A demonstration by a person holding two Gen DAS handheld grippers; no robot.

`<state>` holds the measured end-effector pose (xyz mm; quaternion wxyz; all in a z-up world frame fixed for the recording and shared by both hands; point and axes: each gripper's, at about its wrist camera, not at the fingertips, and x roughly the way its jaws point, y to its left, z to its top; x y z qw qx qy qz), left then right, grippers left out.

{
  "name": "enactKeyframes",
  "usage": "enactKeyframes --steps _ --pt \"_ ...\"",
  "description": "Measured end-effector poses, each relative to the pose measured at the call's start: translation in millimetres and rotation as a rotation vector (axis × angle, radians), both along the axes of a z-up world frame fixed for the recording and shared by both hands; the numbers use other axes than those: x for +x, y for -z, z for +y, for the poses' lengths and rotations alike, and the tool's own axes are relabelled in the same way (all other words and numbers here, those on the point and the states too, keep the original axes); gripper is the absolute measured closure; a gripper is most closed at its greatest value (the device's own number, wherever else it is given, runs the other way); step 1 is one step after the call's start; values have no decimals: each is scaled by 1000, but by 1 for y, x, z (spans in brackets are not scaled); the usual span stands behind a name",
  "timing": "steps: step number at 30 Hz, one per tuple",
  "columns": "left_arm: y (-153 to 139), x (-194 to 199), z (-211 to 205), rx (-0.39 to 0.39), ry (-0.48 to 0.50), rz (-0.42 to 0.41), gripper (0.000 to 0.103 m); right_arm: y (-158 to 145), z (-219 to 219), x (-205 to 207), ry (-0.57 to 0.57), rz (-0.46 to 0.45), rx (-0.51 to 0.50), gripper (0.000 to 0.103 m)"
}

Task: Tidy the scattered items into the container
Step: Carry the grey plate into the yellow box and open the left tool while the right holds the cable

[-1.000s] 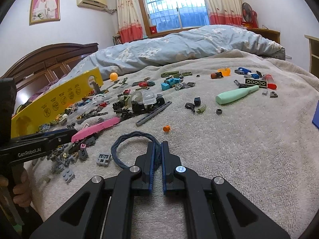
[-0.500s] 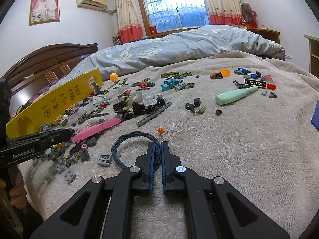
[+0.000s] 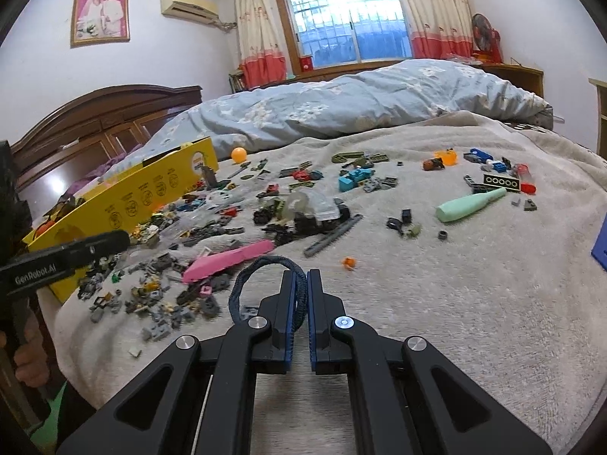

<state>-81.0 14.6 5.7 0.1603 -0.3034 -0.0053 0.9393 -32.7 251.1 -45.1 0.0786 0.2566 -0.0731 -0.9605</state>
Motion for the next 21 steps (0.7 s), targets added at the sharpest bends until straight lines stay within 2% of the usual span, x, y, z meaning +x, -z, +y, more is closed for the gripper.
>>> enactKeyframes --steps 6,17,21 --pt "-22 1 -23 -7 -56 59 80 -10 -7 -2 -23 4 -16 97" --pt "-51 -5 -95 -67 -238 147 80 -24 -40 -10 -101 14 14 97" --pt "-55 -6 -122 -61 -311 159 80 -28 -52 -10 -128 17 26 97"
